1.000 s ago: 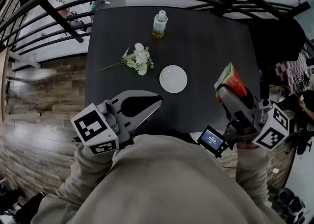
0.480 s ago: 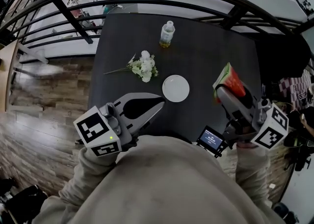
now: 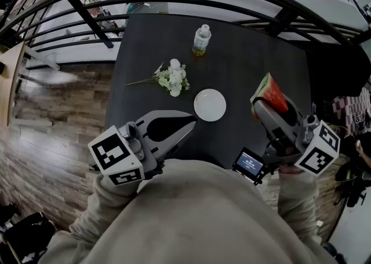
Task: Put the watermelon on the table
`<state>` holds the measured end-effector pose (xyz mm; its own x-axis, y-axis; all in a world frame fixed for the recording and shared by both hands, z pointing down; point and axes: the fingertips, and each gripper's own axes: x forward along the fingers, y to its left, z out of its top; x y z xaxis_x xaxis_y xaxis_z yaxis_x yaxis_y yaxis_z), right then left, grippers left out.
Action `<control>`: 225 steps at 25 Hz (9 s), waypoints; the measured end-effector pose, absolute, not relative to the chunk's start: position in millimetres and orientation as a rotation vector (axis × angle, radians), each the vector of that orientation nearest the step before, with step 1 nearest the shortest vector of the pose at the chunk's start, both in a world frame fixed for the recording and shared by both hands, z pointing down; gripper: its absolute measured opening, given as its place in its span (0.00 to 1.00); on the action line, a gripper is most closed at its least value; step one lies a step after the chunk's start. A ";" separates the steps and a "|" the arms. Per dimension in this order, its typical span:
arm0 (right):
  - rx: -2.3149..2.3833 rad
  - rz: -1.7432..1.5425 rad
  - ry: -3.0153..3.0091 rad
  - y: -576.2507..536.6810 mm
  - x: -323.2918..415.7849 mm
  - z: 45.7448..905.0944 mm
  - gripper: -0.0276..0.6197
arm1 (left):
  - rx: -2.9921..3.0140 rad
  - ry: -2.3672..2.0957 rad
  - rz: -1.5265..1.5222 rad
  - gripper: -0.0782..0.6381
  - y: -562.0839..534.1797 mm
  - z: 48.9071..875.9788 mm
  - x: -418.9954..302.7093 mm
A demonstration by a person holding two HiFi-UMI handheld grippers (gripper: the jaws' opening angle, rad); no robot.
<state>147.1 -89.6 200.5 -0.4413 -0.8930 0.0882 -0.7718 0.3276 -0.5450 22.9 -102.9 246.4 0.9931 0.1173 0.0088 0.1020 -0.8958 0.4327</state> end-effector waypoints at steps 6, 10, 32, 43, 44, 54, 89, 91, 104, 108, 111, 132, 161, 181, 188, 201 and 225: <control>-1.492 -0.808 2.377 -94.7 146.0 207.3 0.33 | 2.677 0.139 0.047 0.11 -103.1 250.4 22.4; -1.475 -0.823 2.390 -98.8 145.1 211.5 0.33 | 2.668 0.117 0.054 0.11 -101.9 252.8 20.6; -1.390 -0.943 2.439 -112.6 140.4 251.7 0.33 | 2.588 0.011 0.092 0.11 -98.1 277.6 9.1; -1.398 -1.000 2.464 -126.0 145.3 274.1 0.33 | 2.553 -0.062 0.067 0.11 -112.5 283.1 1.3; -1.396 -1.001 2.466 -127.2 145.3 274.3 0.33 | 2.552 -0.067 0.066 0.11 -112.3 282.6 0.1; -1.383 -1.042 2.491 -144.2 150.3 292.2 0.33 | 2.548 -0.128 0.080 0.11 -116.5 289.5 -6.5; -1.276 -1.231 2.601 -170.1 133.3 380.4 0.33 | 2.447 -0.286 0.134 0.11 -100.8 328.3 -21.2; -1.272 -1.238 2.605 -171.3 131.7 385.1 0.33 | 2.446 -0.296 0.141 0.11 -99.5 330.1 -21.9; -1.262 -1.306 2.640 -171.2 129.5 418.8 0.33 | 2.424 -0.337 0.207 0.11 -90.1 345.3 -22.3; -1.259 -1.331 2.669 -170.0 129.3 435.0 0.33 | 2.417 -0.338 0.215 0.11 -92.4 355.1 -17.6; -1.260 -1.360 2.664 -167.4 129.7 445.0 0.33 | 2.418 -0.318 0.219 0.11 -90.5 359.7 -10.6; -1.263 -1.508 2.675 -159.7 130.0 511.4 0.33 | 2.404 -0.317 0.219 0.11 -98.3 374.1 1.8; -1.356 -1.697 2.734 -152.9 133.3 602.4 0.33 | 2.360 -0.362 0.216 0.11 -96.6 390.4 -12.8; -1.557 -1.783 2.852 -138.0 148.0 660.6 0.33 | 2.344 -0.397 0.211 0.11 -103.0 393.1 -23.6; -1.675 -1.645 3.006 -141.2 147.3 663.0 0.33 | 2.342 -0.402 0.205 0.11 -104.9 391.9 -25.4; -1.712 -1.644 2.935 -143.5 146.6 655.2 0.44 | 2.347 -0.384 0.201 0.11 -101.0 389.5 -29.0; -1.730 -1.110 2.488 -112.9 204.1 419.4 0.07 | 2.532 0.010 0.069 0.11 -110.6 284.3 36.2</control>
<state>204.1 -112.9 419.4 -0.4227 -0.7956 0.4341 -0.8545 0.1902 -0.4834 36.2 -110.6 284.3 0.9986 0.0230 0.0469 -0.0080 -0.8203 0.5719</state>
